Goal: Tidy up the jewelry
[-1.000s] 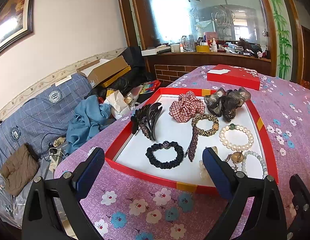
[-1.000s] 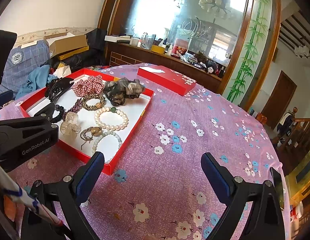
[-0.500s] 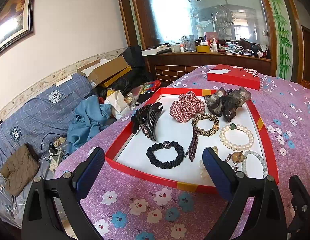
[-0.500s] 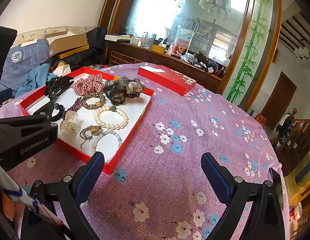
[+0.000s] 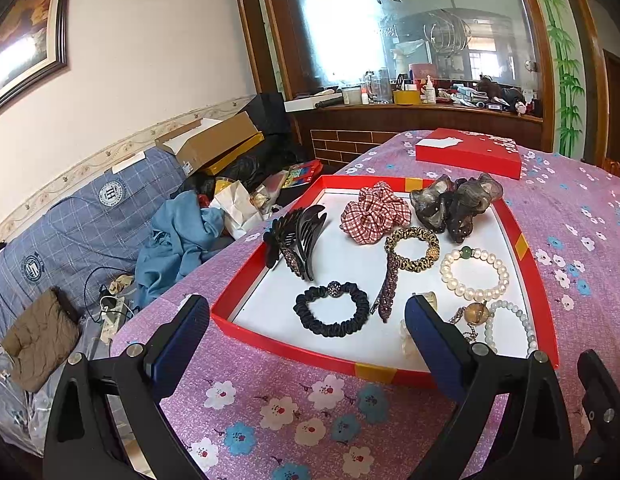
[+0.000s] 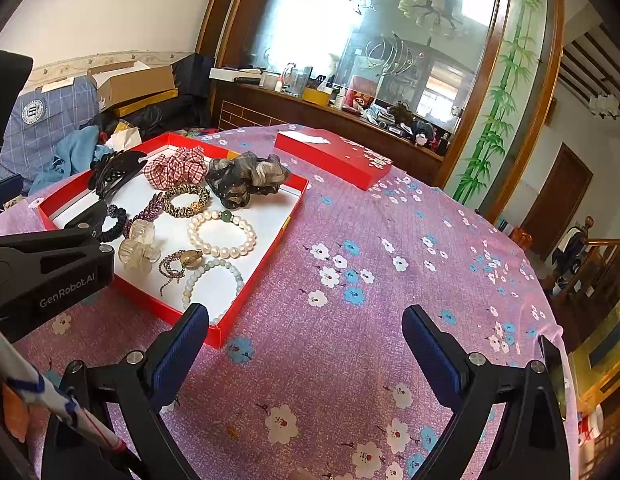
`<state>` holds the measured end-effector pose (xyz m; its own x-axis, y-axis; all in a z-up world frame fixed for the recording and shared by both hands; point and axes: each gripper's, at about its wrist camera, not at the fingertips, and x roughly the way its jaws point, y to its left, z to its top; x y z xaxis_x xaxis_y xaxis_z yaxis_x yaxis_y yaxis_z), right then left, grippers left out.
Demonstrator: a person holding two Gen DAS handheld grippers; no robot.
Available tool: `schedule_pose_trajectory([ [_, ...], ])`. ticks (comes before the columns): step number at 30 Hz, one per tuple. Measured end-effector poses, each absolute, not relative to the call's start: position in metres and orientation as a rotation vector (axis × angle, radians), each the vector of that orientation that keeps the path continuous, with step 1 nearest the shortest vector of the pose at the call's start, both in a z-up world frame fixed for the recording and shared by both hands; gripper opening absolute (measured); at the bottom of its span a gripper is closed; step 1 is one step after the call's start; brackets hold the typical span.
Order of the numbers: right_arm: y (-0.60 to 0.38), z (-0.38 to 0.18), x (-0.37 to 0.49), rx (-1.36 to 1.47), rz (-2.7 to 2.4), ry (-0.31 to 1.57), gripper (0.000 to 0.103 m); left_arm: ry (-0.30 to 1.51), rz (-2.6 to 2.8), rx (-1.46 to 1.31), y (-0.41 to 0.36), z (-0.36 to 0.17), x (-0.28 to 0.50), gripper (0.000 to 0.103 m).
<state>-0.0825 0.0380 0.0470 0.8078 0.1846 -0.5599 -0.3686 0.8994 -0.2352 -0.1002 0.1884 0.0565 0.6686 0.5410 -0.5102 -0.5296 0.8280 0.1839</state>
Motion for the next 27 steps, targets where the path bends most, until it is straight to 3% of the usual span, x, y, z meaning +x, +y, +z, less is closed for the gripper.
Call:
schedule_pose_trajectory([
  [27,0.0378,0.0474,-0.0821,-0.349,0.303,0.558,0.099,0.581,0.604,0.023,0.1881,0.0564,-0.0999,0.098],
])
